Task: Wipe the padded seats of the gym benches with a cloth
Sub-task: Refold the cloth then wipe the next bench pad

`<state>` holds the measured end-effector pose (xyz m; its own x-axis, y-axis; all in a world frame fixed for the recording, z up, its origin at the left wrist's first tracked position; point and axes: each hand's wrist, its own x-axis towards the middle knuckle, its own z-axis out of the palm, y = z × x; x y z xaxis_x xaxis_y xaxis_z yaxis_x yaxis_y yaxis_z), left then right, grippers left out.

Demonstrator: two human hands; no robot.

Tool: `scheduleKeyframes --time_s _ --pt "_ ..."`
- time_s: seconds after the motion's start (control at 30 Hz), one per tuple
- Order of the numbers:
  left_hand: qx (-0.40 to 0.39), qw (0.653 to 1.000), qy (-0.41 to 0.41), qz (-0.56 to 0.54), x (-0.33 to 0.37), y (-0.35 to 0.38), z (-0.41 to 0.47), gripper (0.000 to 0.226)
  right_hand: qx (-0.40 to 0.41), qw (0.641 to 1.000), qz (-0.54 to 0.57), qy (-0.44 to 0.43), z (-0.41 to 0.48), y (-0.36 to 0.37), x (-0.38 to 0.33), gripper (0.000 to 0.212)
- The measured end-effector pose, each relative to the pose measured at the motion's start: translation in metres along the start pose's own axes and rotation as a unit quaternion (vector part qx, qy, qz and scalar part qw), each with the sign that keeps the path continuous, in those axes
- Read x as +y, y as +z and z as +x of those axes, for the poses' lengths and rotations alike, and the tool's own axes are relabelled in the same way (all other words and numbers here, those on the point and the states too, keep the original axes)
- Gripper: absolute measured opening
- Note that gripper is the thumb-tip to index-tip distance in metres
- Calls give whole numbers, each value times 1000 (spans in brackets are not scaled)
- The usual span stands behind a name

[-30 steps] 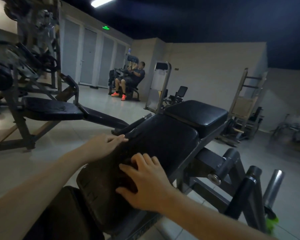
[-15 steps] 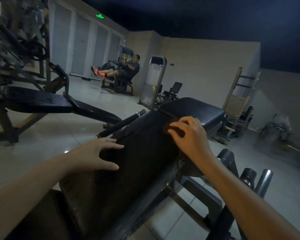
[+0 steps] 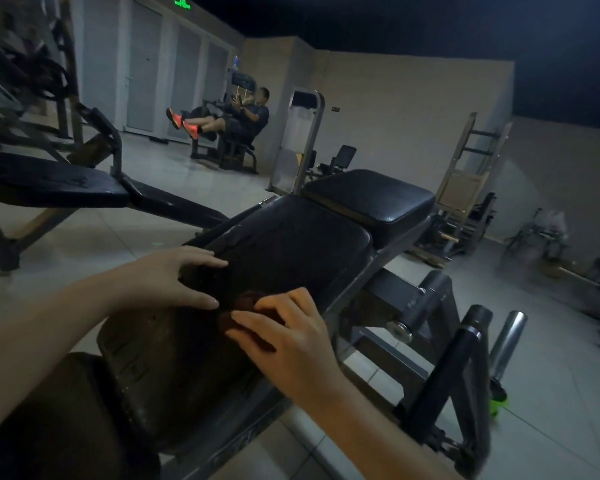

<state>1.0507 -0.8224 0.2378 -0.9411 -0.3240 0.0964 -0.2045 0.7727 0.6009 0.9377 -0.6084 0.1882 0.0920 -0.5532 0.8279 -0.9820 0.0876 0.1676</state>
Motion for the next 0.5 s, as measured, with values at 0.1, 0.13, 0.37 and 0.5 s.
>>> scheduleKeyframes --time_s 0.1,0.13,0.37,0.5 --pt "-1 1000 2 -3 6 1 0 55 -5 999 9 -48 6 -9 22 20" --pt "3 1000 8 -1 10 2 0 54 15 1000 3 -21 10 -14 38 20" --pt "25 998 43 49 67 20 9 55 138 938 4 317 43 -61 129 41" --pt "19 997 56 46 90 22 18 56 178 898 63 398 42 -57 130 36"
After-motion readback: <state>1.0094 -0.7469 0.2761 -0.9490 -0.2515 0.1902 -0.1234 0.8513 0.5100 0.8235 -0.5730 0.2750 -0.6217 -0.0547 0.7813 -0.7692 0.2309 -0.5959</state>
